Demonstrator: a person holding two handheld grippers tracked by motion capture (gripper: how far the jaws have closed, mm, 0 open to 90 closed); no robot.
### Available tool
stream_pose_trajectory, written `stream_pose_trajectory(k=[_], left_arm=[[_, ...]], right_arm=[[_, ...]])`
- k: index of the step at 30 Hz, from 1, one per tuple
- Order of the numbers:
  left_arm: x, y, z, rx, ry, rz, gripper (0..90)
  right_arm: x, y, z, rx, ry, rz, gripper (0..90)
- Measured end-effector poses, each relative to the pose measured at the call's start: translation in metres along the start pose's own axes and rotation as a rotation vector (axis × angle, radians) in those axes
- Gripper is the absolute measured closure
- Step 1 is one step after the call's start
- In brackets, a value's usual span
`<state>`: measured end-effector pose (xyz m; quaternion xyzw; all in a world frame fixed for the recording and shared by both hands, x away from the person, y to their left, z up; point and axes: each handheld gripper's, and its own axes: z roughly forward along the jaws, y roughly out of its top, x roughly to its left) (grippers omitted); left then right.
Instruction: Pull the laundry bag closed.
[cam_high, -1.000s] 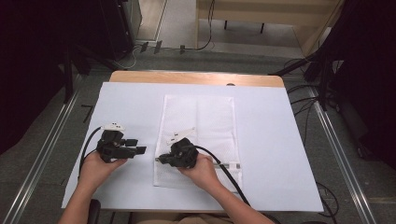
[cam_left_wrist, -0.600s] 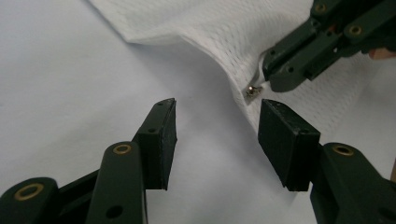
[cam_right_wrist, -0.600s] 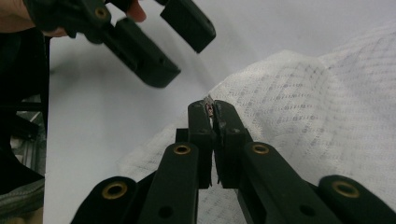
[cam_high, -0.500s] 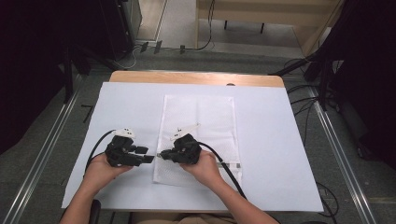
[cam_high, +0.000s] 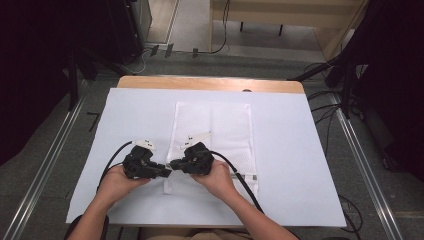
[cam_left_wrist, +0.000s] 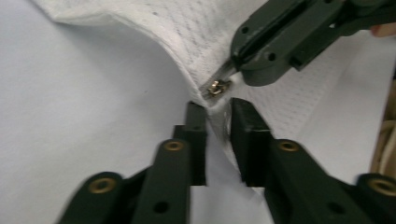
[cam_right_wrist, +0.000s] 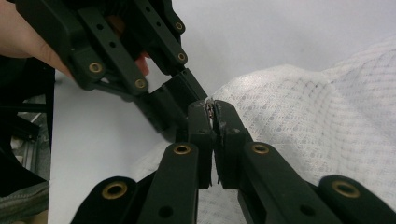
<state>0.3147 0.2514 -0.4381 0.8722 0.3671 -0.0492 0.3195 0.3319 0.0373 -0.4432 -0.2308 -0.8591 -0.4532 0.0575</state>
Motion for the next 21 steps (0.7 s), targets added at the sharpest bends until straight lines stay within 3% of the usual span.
stream_pose_trajectory(k=[2,4,7,21], left_arm=[[0.0019,-0.0003,-0.0011,0.001,-0.001,-0.008,86.5],[0.0028,-0.0004,-0.0025,-0.002,-0.006,-0.008,87.9],[0.0034,-0.0003,-0.0051,-0.020,-0.026,-0.018,88.5],[0.0033,-0.0013,-0.0068,-0.021,-0.019,-0.011,88.5]], right_arm=[[-0.0003,-0.0007,0.0014,0.006,0.003,-0.005,88.0],[-0.0004,-0.0010,0.0019,0.007,0.006,-0.007,88.0],[-0.0006,-0.0021,0.0038,0.013,0.011,-0.004,87.8],[0.0008,-0.0049,0.0061,0.010,0.002,-0.030,87.0]])
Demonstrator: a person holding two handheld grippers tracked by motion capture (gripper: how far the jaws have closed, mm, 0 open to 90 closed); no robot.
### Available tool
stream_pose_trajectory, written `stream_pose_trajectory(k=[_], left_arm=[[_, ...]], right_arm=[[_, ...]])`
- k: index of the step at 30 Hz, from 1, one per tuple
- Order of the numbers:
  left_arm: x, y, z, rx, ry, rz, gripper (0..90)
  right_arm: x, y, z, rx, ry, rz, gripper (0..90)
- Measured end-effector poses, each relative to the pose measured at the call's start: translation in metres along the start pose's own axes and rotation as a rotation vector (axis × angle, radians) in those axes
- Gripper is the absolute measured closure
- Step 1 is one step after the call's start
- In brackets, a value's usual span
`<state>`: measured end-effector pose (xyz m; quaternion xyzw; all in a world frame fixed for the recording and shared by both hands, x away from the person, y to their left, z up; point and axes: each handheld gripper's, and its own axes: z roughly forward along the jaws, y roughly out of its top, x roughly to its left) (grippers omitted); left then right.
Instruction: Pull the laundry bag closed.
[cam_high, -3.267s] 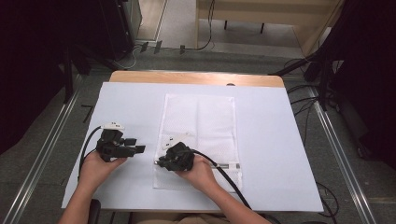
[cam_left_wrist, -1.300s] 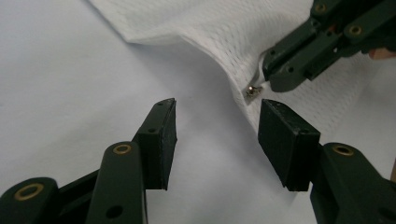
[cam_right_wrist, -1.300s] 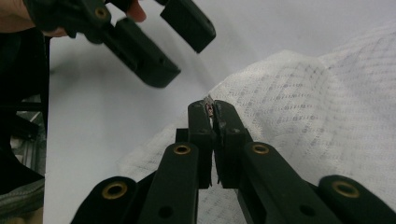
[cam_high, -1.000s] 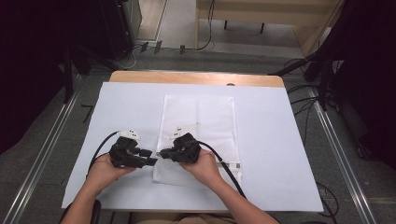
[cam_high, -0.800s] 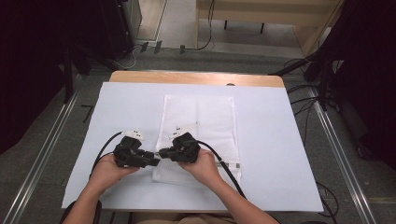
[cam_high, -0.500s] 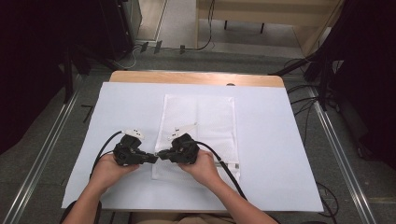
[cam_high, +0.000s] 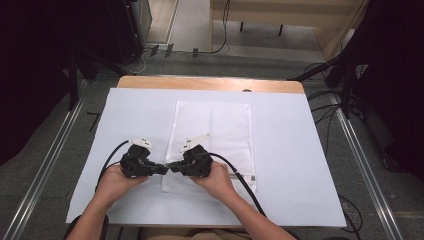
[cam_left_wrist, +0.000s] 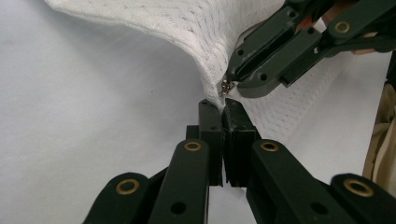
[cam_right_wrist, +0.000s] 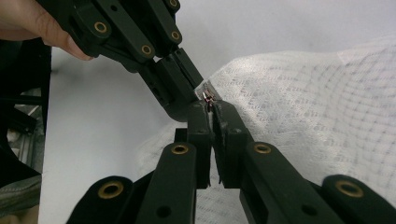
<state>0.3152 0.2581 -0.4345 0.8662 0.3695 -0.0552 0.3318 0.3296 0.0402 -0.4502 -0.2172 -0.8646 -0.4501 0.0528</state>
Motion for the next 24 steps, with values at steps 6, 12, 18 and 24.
stream_pose_trajectory(k=[6,12,18,24], left_arm=[[0.0024,-0.0010,0.0026,0.008,-0.017,-0.021,88.2],[0.0011,-0.0013,0.0005,-0.002,-0.006,-0.005,88.3],[0.0004,-0.0015,-0.0004,0.002,-0.001,-0.003,88.3],[0.0014,-0.0017,-0.0027,-0.012,0.003,-0.009,88.3]], right_arm=[[-0.0033,0.0010,-0.0019,-0.001,0.011,0.008,87.6],[-0.0031,0.0022,-0.0043,-0.032,0.013,0.013,87.5],[-0.0007,-0.0008,0.0011,-0.009,0.007,-0.005,87.4],[-0.0007,-0.0034,0.0047,0.004,0.010,-0.007,84.9]])
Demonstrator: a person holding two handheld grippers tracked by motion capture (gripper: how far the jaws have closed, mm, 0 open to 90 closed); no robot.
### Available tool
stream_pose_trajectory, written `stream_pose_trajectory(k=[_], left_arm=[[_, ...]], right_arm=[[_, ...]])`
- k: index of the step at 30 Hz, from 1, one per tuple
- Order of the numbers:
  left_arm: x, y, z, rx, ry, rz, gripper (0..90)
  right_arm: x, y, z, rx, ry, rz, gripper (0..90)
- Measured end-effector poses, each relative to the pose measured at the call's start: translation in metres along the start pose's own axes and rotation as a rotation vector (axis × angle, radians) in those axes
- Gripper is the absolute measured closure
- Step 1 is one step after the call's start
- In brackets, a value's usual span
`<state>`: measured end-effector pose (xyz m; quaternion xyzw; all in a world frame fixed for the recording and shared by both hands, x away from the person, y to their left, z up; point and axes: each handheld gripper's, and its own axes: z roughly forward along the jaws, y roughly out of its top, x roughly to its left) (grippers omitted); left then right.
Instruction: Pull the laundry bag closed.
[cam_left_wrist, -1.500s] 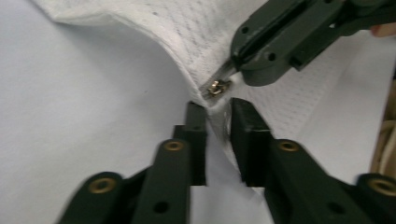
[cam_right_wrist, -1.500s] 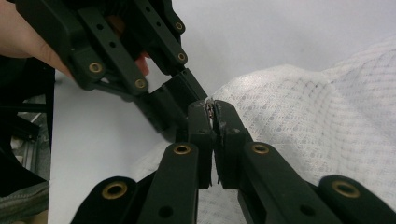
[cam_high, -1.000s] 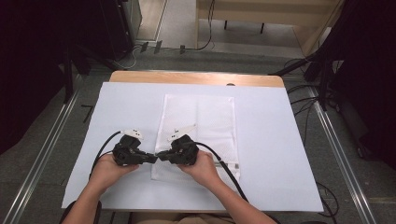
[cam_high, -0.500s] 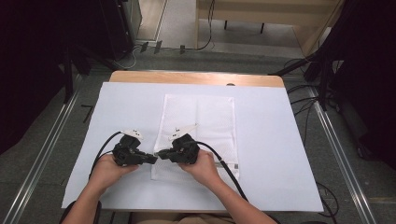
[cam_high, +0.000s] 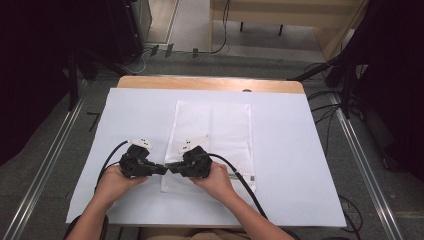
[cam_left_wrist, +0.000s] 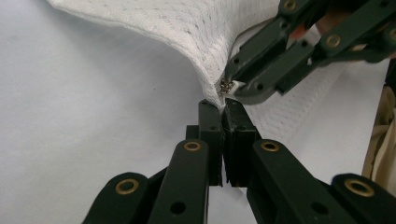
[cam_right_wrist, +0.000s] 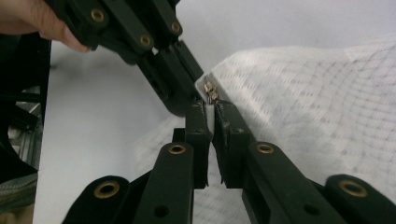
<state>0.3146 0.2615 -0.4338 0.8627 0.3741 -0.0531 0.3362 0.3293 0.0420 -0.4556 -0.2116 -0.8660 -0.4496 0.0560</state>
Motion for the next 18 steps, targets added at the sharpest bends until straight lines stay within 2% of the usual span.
stream_pose_trajectory(k=[5,13,18], left_arm=[[0.001,0.000,-0.001,-0.002,-0.003,0.000,88.3],[0.001,-0.001,0.000,-0.003,-0.005,-0.003,88.3],[0.000,0.000,0.000,0.000,0.003,0.003,88.3]], right_arm=[[0.004,-0.002,0.005,0.018,-0.010,-0.033,83.0],[0.001,-0.001,0.001,0.004,0.008,-0.020,82.5],[-0.001,0.001,-0.005,-0.035,0.008,-0.003,84.6]])
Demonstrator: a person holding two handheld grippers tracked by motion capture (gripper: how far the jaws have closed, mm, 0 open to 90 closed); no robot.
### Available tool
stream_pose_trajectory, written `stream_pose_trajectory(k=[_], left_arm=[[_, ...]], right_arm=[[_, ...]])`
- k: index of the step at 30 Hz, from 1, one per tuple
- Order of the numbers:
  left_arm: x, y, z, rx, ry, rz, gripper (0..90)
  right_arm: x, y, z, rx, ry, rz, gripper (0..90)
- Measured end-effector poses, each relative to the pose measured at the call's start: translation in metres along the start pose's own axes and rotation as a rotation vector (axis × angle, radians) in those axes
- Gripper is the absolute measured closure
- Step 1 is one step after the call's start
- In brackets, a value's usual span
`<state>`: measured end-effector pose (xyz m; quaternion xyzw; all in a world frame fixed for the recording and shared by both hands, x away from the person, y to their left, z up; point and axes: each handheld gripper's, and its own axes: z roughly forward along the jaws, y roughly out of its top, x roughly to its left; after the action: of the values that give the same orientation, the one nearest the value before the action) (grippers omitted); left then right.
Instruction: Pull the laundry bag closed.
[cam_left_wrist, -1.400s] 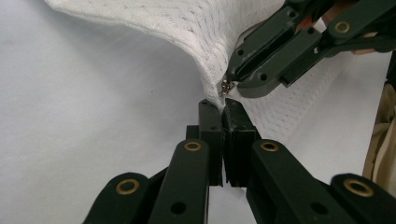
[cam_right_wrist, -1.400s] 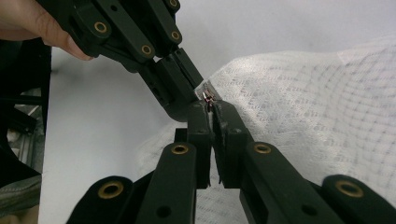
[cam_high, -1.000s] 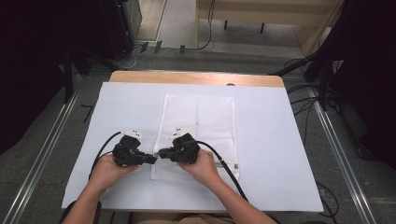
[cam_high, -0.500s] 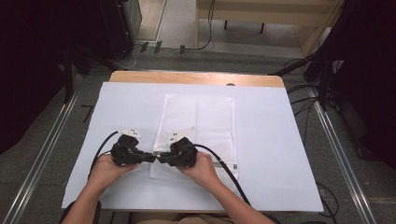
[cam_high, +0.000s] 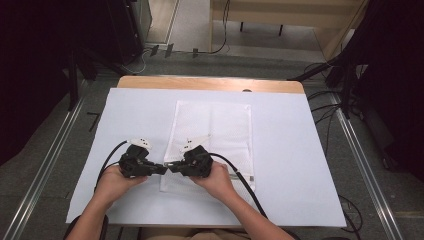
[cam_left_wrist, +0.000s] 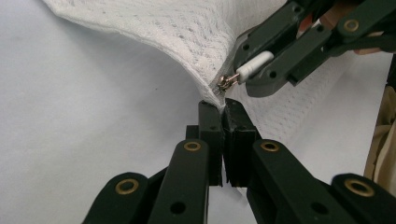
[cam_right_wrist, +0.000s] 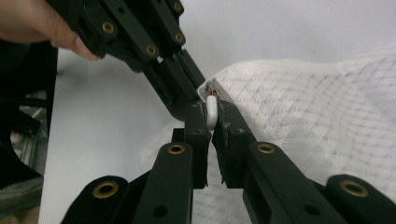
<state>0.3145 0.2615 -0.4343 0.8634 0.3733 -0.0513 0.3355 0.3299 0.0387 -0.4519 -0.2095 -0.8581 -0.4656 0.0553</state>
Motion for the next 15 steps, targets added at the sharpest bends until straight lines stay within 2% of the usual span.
stream_pose_trajectory(k=[4,8,10,15], left_arm=[[-0.0004,-0.0001,0.0002,-0.002,0.001,0.001,88.3],[0.0000,0.0000,0.0007,0.006,-0.004,0.002,88.3],[-0.0001,0.0000,0.0004,0.000,0.000,0.003,88.3],[-0.0003,0.0000,0.0003,0.000,0.003,0.002,88.3]], right_arm=[[-0.0022,0.0010,-0.0008,-0.009,0.001,0.006,85.0],[-0.0025,0.0010,-0.0007,-0.017,0.008,0.019,81.3],[-0.0021,0.0017,-0.0014,-0.020,0.009,0.025,86.7],[-0.0018,0.0015,-0.0013,-0.018,0.012,0.022,87.0]])
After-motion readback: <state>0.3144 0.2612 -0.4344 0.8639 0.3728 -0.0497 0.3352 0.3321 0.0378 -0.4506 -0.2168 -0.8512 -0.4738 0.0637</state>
